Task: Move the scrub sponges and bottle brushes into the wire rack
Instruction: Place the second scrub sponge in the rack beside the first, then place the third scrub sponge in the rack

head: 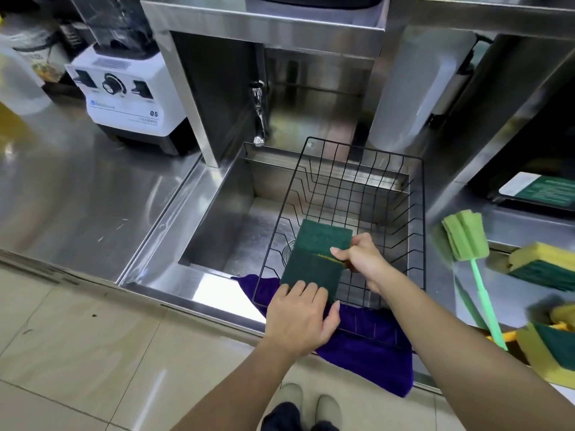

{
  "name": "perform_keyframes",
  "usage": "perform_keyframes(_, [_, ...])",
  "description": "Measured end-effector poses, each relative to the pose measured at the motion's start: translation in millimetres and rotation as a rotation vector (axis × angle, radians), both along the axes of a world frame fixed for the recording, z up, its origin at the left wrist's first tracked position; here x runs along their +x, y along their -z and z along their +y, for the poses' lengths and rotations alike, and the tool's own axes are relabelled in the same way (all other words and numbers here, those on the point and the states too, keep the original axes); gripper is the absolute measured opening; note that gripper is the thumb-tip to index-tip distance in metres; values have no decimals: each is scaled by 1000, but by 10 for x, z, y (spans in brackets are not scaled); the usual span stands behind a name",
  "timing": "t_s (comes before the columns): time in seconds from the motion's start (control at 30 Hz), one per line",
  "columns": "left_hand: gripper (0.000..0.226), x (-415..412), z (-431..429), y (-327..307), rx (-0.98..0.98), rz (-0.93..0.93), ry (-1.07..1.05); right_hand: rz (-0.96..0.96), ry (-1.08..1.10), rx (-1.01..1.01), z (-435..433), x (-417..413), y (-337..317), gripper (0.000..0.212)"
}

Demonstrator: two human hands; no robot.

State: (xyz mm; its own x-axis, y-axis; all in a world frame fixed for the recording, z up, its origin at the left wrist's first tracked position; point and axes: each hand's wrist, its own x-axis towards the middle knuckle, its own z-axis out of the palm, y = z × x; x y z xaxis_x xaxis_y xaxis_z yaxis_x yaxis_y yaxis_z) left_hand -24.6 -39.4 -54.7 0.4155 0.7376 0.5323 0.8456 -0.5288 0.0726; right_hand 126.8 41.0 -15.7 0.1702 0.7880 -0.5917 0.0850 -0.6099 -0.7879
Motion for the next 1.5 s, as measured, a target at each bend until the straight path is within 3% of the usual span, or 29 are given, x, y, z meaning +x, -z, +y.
perform_keyframes(0.07, [35, 0, 0, -9, 7, -2, -1, -24, -41, -15, -4, 1, 24, 22])
perform_keyframes(0.27, [33, 5, 4, -30, 3, -3, 3, -207, -137, 5, -41, 46, 1, 45])
perform_keyframes(0.57, [36, 6, 20, -24, -18, 33, 35, -530, -258, 53, -181, 204, -233, 23])
perform_keyframes(0.8, [39, 256, -63, -104, -32, 23, 83, -567, 97, 274, -466, 825, -481, 5])
perform_keyframes(0.93, [38, 774, -247, -216, -96, 29, 183, -649, 244, 254, -731, 1218, -588, 14])
perform_keyframes(1.07, [38, 985, -336, -159, -131, 117, 267, -979, 376, 133, -1121, 1649, -537, 28])
perform_keyframes(1.13, [40, 991, -336, -111, -120, 146, 269, -1068, 418, 28, -1324, 1843, -479, 46])
perform_keyframes(1.27, [40, 1003, -323, -75, -92, 148, 280, -983, 527, -258, -1659, 2123, -303, 87])
perform_keyframes(1.37, [42, 1010, -325, -82, -121, 144, 272, -854, 534, -405, -1784, 2185, -236, 93])
perform_keyframes(1.5, [44, 1005, -323, -84, -131, 136, 261, -628, 574, -271, -1743, 2245, -296, 91])
